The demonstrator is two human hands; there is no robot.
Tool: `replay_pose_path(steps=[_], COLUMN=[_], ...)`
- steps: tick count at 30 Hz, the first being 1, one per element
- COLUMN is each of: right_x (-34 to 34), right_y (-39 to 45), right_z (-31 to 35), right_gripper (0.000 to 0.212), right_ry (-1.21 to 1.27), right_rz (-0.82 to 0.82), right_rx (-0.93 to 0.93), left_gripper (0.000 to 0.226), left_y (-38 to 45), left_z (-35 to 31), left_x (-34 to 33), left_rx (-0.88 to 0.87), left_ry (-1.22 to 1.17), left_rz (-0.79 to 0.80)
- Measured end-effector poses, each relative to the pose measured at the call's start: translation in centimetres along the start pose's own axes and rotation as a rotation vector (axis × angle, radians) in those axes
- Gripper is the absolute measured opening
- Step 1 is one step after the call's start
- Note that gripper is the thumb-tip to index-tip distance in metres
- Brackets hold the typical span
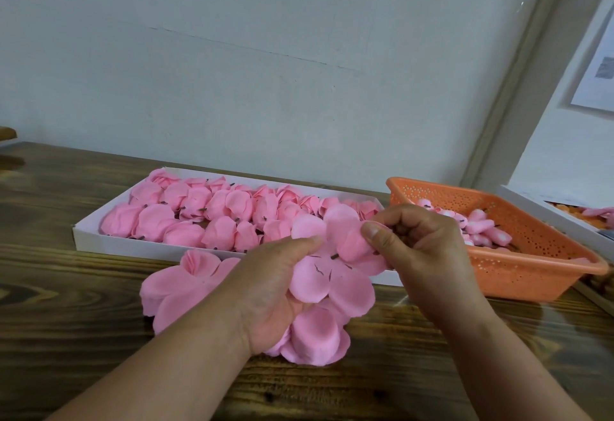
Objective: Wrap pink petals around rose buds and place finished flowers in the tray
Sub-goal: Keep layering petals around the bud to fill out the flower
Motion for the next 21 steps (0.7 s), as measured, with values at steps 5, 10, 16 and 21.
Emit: replay_pose_path(steps=[5,10,16,21], right_x=[-0.4,-0.9,-1.7,-2.0], right_y=[-0.3,-0.5,-0.8,-0.9], right_z=[0.2,0.2,0.5,0.5], right_gripper=[0.012,0.012,0.017,0.015], right_ry=[-0.044,-0.08,-0.186,-0.243], right_rz=[0.073,0.164,0.243,0.268], right_rx=[0.002,-0.017,0.005,-0.013], left_gripper=[0.036,0.032,0.023,0.025], left_y=[-0.5,-0.4,-0.3,-0.2], left_z=[-0.1,0.1,0.4,0.6], left_x=[-0.5,-0.1,0.1,0.3], left_rx=[0.015,0.05,0.058,0.034], left_ry=[0.056,0.092,0.091,0.116], left_rz=[0.061,0.006,-0.095,-0.128])
Point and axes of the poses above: each hand's wrist, its own y-axis towards the middle knuckle, its own x-axis out of the back of the hand, z = x × y, the point moved 5 cm from there along y, towards the middle knuckle, and after that the axes turned 8 degrees about y, right-handed, at the moved point
